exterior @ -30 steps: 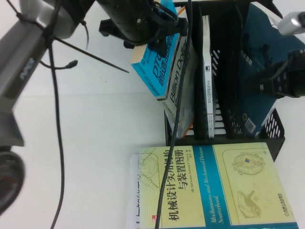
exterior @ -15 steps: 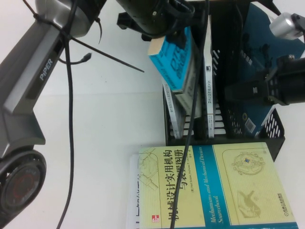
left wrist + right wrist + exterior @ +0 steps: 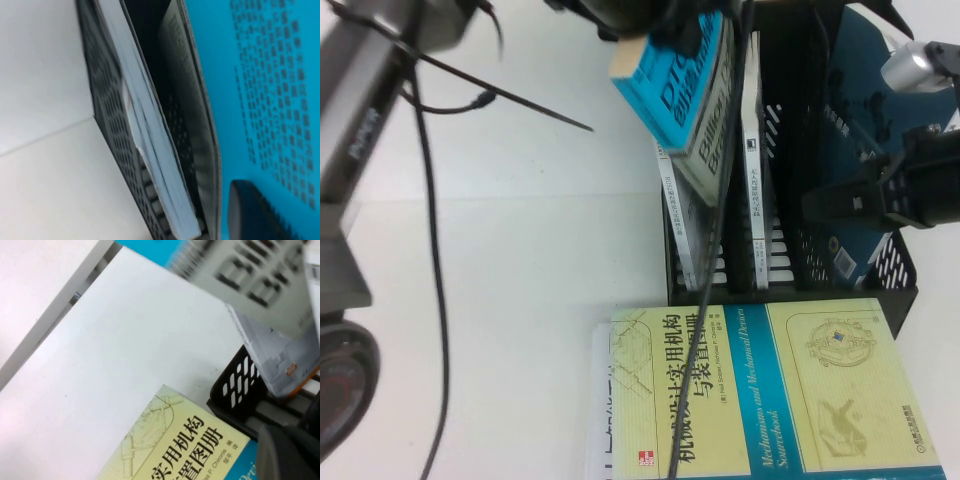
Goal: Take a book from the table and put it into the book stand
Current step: Place the book on the book shelf
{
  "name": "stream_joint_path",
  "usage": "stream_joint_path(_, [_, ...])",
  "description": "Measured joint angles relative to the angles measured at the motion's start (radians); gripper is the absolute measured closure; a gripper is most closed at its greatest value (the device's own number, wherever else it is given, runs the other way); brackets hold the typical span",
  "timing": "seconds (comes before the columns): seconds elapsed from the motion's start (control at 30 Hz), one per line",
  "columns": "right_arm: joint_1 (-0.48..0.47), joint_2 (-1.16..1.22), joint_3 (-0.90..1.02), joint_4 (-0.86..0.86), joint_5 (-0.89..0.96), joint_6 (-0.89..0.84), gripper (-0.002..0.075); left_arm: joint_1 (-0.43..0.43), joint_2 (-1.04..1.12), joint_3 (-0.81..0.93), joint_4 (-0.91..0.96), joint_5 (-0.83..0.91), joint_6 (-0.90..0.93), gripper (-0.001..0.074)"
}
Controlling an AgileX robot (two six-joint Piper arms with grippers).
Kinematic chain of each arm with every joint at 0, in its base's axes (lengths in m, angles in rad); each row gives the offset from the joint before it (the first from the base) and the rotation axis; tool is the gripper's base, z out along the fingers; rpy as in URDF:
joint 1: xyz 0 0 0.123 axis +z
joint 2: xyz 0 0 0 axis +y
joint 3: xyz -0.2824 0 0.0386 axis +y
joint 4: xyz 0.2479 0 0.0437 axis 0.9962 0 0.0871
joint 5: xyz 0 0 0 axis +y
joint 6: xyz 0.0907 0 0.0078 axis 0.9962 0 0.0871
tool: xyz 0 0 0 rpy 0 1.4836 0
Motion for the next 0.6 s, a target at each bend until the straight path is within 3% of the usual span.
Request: stream_joint_path(0.6, [-0.022, -0.192, 0.0, -0.188, -0.051, 0.083, 0.0718, 0.002, -0.007, 0.009, 0.085, 0.0, 0.016, 0.0557])
